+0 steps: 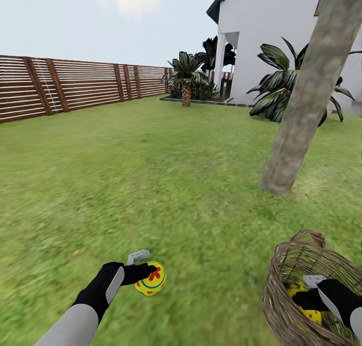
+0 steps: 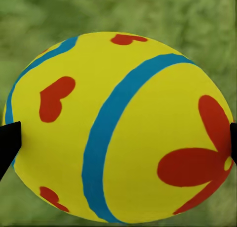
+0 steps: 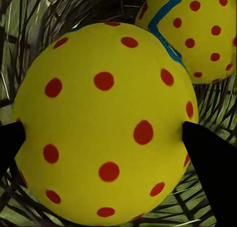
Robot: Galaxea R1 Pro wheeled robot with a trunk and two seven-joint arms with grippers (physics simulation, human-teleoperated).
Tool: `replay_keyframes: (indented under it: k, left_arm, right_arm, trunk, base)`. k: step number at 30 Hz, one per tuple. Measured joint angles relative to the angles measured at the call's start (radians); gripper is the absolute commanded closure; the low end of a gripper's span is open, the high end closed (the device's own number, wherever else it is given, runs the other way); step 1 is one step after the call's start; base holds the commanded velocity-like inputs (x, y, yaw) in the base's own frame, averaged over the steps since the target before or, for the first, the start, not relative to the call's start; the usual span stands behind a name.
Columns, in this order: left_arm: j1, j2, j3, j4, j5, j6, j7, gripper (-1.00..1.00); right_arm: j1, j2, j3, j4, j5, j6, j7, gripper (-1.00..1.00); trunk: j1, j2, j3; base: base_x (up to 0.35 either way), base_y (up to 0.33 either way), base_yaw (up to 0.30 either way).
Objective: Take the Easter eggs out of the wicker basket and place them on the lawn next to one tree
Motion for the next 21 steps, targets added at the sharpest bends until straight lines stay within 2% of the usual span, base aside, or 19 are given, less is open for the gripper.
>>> replay_keyframes:
  k: [6, 13, 21]
  left_arm:
    - [0.0, 0.001, -0.001, 0.0, 0.0, 0.001, 0.0, 1.0]
    - [0.0, -0.002, 0.0, 0.002, 0.003, 0.001, -0.003, 1.0]
    - [0.0, -0.005, -0.001, 0.028, 0.003, 0.001, -0.012, 1.0]
  right_arm:
    - [0.0, 0.003, 0.001, 0.002, 0.001, -0.001, -0.001, 1.0]
    - [0.0, 0.02, 0.002, 0.003, 0.007, -0.001, -0.003, 1.0]
    - [0.0, 0.027, 0.002, 0.004, 0.013, -0.002, -0.003, 1.0]
  trunk:
    - [-0.003, 0.001, 0.023]
    - [-0.006, 0.003, 0.05]
    - [-0.01, 0.005, 0.081]
  base:
    - [-0.006, 0.001, 0.0]
    - [-0.006, 0.001, 0.0]
    - [-0.046, 0.148, 0.0]
